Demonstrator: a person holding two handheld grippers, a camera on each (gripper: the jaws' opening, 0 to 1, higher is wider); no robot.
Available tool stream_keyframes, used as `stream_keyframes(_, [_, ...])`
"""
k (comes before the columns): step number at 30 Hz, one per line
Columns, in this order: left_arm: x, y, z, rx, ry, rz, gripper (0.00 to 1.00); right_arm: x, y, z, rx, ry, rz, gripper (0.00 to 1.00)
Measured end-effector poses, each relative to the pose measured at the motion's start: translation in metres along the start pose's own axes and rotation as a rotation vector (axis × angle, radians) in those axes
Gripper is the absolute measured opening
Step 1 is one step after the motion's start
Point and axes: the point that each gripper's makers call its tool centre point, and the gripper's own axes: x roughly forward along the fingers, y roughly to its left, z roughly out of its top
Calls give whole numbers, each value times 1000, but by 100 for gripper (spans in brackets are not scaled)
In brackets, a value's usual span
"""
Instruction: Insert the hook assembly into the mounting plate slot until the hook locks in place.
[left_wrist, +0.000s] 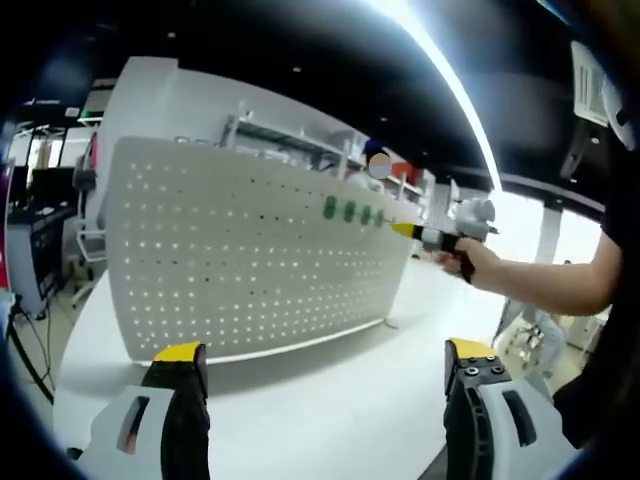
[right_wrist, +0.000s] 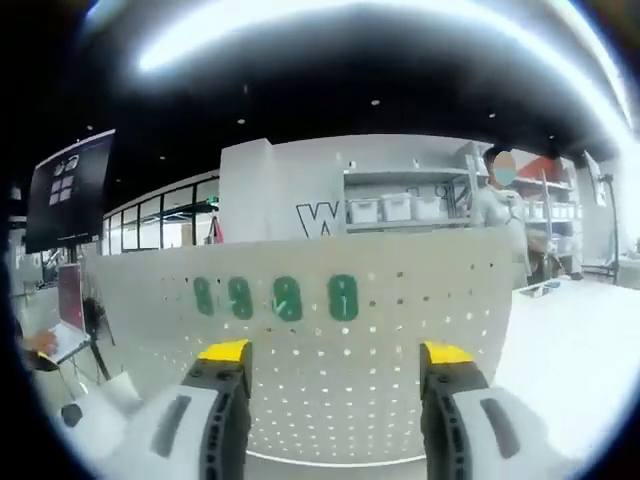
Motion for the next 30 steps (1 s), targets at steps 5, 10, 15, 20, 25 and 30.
stream_keyframes(5, [2, -3, -2, 0, 5, -8, 100, -28, 11, -25, -17, 57, 18, 74])
stream_keyframes(10, [2, -6, -2, 2, 10, -17, 100, -48, 9, -47, -17, 100, 10, 83])
stream_keyframes(15, [1, -7, -3, 4, 15, -23, 100, -66, 11, -61, -6, 138, 8, 86])
stream_keyframes(20, [0, -7, -5, 3, 20, -22, 100, -77, 12, -65, 0, 157, 14, 90])
stream_keyframes(25, [-1, -9, -6, 4, 25, -24, 100, -86, 17, -66, -16, 165, 23, 93])
stream_keyframes(30, [-1, -9, -6, 2, 25, -19, 100, -94, 23, -69, -10, 176, 34, 95])
